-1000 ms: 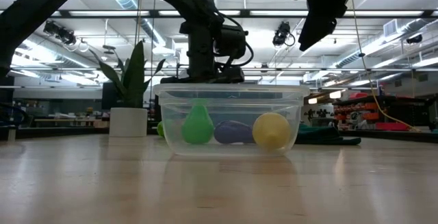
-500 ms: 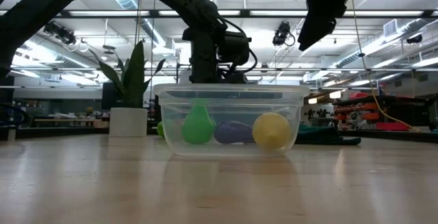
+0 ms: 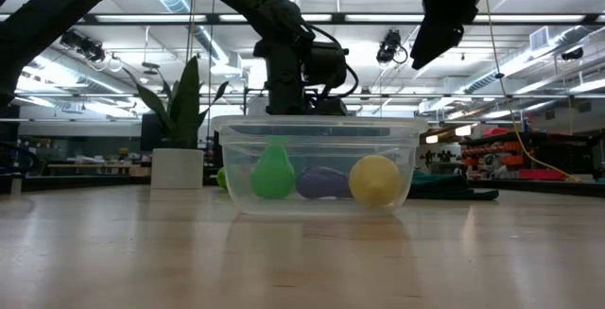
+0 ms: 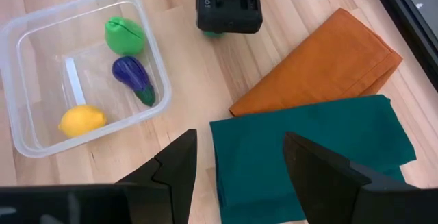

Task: Pick and placing Produce into tupperware
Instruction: Put the green bell pepper into the transparent container, then put the red tomato into the transparent container

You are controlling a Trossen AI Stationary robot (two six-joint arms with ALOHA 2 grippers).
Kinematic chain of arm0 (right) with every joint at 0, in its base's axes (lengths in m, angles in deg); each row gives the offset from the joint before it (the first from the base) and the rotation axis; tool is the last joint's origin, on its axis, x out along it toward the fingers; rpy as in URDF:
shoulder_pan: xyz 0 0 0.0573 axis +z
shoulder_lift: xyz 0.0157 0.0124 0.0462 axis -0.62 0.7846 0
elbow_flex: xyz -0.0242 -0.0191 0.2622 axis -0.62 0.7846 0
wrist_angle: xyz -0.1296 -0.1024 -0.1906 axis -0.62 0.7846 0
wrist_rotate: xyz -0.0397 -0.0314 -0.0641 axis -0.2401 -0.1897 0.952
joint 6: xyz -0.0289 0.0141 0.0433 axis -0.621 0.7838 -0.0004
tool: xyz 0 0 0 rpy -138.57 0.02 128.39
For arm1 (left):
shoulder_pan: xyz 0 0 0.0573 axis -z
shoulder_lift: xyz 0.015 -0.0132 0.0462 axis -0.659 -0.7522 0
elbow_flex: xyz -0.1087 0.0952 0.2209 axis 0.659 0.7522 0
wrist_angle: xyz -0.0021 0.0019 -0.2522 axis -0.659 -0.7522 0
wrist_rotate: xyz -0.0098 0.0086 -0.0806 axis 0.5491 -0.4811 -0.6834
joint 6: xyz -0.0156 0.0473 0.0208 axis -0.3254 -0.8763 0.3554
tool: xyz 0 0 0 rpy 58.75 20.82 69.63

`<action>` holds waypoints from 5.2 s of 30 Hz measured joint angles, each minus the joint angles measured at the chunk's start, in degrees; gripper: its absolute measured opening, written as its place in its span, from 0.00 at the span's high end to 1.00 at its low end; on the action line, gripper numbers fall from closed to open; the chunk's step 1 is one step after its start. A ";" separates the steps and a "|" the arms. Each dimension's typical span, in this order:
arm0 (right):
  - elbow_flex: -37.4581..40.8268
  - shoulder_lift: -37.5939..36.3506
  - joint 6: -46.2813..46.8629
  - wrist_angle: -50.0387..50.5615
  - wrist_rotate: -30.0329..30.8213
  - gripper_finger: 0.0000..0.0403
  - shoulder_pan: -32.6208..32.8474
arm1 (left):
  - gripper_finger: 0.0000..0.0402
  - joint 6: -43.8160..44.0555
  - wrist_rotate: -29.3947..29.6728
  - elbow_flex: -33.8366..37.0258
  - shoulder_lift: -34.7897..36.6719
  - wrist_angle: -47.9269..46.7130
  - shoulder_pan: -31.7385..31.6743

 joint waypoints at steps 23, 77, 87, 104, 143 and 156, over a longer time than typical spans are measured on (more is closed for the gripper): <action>0.00 0.00 -0.11 -0.02 0.02 0.56 0.00 | 0.56 -2.43 1.02 -0.03 2.42 0.14 0.44; 0.00 0.00 -0.94 0.87 0.02 0.56 0.00 | 0.57 15.28 14.05 0.04 11.29 -4.15 27.75; 0.01 0.02 -0.39 1.06 0.00 0.56 0.00 | 0.56 15.25 13.66 -0.14 9.21 -4.49 28.22; 0.01 0.00 -0.20 1.05 0.00 0.56 0.01 | 0.57 12.24 11.73 -0.05 6.49 -4.32 28.13; 0.02 0.02 -0.05 1.31 -0.02 0.56 0.02 | 0.37 12.25 14.91 -0.01 9.61 -5.28 27.75; 0.02 0.02 1.63 1.05 -0.04 0.56 0.00 | 0.42 15.39 32.57 -0.07 26.43 -8.39 26.67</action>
